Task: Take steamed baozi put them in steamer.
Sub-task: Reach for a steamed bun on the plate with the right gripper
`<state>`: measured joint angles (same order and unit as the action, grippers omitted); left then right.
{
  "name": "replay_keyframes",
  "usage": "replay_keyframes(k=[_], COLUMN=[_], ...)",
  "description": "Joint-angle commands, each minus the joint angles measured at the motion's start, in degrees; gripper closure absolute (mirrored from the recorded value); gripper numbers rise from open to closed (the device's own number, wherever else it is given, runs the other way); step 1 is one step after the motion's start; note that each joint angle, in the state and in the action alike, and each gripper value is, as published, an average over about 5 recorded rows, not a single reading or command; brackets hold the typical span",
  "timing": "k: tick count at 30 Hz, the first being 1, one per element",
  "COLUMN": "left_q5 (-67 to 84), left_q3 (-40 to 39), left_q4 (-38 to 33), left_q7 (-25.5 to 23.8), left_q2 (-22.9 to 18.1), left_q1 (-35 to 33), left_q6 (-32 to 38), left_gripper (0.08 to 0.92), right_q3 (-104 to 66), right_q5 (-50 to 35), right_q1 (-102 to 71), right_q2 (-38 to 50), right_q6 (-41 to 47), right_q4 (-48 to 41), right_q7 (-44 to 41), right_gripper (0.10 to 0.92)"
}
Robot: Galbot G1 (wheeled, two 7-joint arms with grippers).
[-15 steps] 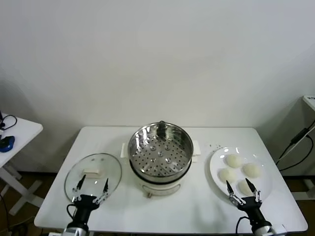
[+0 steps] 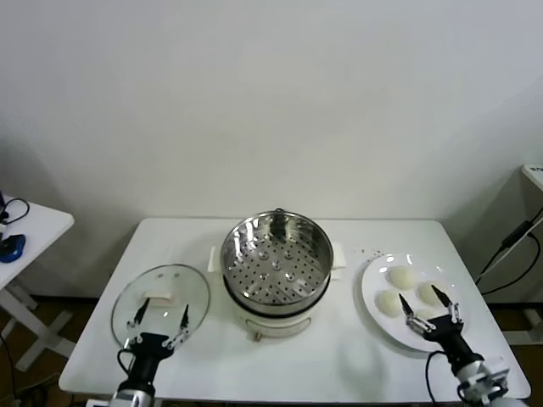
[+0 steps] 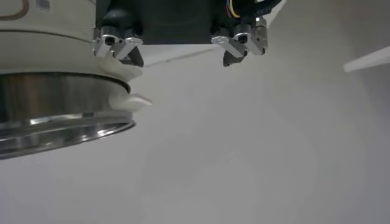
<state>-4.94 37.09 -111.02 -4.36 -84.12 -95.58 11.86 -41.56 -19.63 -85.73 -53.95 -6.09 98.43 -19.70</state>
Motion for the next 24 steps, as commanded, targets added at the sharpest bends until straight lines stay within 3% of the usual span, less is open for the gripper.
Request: replay_keyframes(k=[1,12,24], left_q5=[-0.4,0.5,0.5], left_q3=[-1.0,-0.9,-0.2], left_q4=[0.2,0.2,0.6], left_q7=[0.7,0.8,0.8], left_q2=[0.6,1.1,0.7], left_q1=[0.5,0.2,0.3], left_q6=[0.7,0.5,0.1], left_gripper=[0.177,0.177,0.177], right_q3=[5.1,36.2,78.6], right_q5=[3.9,12.9,21.9], right_q1=[15.1,49.3,90.2], right_q2=[17.9,29.4,21.4], right_q6=[1.3,-1.7,-3.7], right_q4=[-12.4,-30.4,-49.4], right_q7=[-14.1,-36.6,-53.6], right_gripper=[0.203,0.203,0.203])
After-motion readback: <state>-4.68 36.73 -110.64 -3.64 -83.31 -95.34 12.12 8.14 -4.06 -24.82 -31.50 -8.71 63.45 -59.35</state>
